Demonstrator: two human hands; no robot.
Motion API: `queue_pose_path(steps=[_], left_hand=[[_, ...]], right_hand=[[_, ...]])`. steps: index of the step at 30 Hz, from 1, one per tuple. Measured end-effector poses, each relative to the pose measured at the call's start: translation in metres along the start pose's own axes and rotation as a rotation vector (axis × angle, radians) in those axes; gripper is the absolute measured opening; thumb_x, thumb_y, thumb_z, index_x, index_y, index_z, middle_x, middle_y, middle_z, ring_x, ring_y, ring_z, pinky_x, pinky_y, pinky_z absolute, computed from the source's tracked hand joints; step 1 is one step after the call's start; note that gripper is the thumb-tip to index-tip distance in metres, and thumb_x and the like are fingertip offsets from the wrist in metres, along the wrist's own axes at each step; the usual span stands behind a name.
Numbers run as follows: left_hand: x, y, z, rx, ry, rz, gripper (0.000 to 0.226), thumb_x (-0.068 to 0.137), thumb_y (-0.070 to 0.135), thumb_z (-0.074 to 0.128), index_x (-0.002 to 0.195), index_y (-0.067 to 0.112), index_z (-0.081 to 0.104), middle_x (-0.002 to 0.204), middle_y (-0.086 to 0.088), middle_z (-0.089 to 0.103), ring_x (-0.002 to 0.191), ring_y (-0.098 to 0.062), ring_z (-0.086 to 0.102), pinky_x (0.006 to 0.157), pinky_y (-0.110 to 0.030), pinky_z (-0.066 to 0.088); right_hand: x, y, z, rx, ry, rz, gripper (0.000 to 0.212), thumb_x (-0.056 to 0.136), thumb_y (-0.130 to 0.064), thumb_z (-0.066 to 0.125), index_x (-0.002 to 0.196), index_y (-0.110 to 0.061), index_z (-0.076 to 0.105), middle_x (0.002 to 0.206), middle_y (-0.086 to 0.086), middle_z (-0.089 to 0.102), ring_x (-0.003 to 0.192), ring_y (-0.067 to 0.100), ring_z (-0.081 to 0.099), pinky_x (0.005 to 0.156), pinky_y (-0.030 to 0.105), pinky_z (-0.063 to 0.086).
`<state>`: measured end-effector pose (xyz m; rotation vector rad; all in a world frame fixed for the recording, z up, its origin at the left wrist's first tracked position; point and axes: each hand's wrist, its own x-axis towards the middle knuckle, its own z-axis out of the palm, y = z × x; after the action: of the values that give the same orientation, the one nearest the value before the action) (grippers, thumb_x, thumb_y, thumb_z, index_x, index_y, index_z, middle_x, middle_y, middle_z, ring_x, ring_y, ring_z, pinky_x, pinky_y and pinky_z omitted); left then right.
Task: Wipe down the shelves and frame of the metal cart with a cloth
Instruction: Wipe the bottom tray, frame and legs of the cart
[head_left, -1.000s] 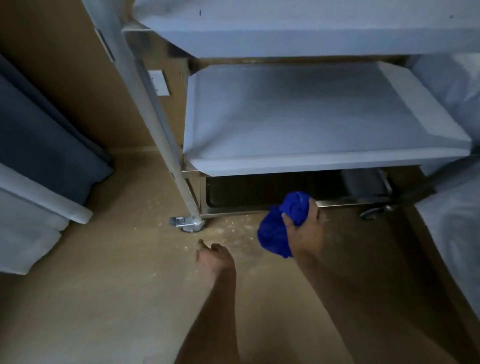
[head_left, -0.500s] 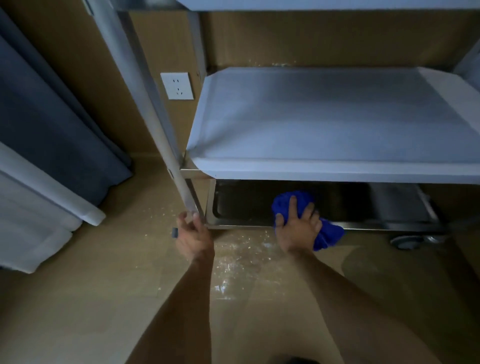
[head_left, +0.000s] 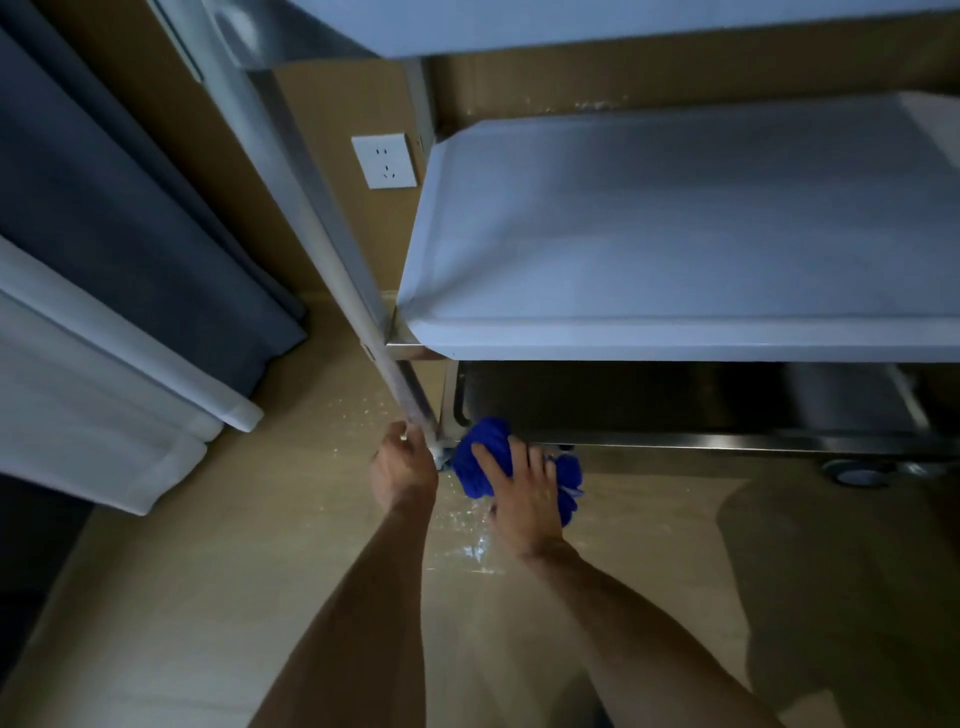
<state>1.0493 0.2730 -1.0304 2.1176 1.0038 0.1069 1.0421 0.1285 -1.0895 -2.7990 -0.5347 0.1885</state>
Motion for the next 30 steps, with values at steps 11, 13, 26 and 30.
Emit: queue_pose_path(steps=[11, 13, 26, 30], left_hand=[[-0.027, 0.026, 0.020, -0.112, 0.108, 0.002, 0.065, 0.101, 0.051, 0.035, 0.156, 0.026, 0.009, 0.138, -0.020, 0.053, 0.118, -0.038, 0.058, 0.099, -0.053, 0.047], [-0.023, 0.026, 0.033, -0.147, 0.141, -0.010, 0.058, 0.100, 0.054, 0.032, 0.149, 0.029, 0.016, 0.127, -0.019, 0.059, 0.107, -0.037, 0.063, 0.092, -0.056, 0.051], [-0.006, 0.019, 0.072, -0.122, 0.343, 0.065, 0.032, 0.099, 0.044, 0.028, 0.111, 0.016, 0.039, 0.097, -0.015, 0.057, 0.083, -0.034, 0.058, 0.076, -0.049, 0.050], [-0.008, 0.020, 0.069, -0.090, 0.339, 0.112, 0.035, 0.098, 0.045, 0.028, 0.111, 0.014, 0.039, 0.100, -0.018, 0.058, 0.085, -0.038, 0.058, 0.079, -0.054, 0.051]], right_hand=[[0.017, 0.092, -0.043, 0.106, 0.102, 0.308, 0.066, 0.101, -0.042, 0.046, 0.157, -0.029, 0.014, 0.158, 0.019, 0.017, 0.144, 0.036, 0.019, 0.116, 0.047, 0.024], [0.024, 0.109, -0.047, 0.085, 0.147, 0.339, 0.066, 0.098, -0.043, 0.051, 0.156, -0.026, 0.022, 0.160, 0.020, 0.020, 0.149, 0.037, 0.013, 0.117, 0.050, 0.020], [0.021, 0.308, -0.098, -0.032, 0.288, 0.952, 0.073, 0.096, -0.048, 0.030, 0.157, -0.010, 0.019, 0.160, 0.025, 0.019, 0.142, 0.044, 0.024, 0.115, 0.054, 0.020], [0.059, 0.193, -0.061, 0.025, 0.230, 0.723, 0.068, 0.100, -0.047, 0.021, 0.157, -0.011, 0.017, 0.162, 0.021, 0.017, 0.148, 0.039, 0.016, 0.117, 0.052, 0.011]])
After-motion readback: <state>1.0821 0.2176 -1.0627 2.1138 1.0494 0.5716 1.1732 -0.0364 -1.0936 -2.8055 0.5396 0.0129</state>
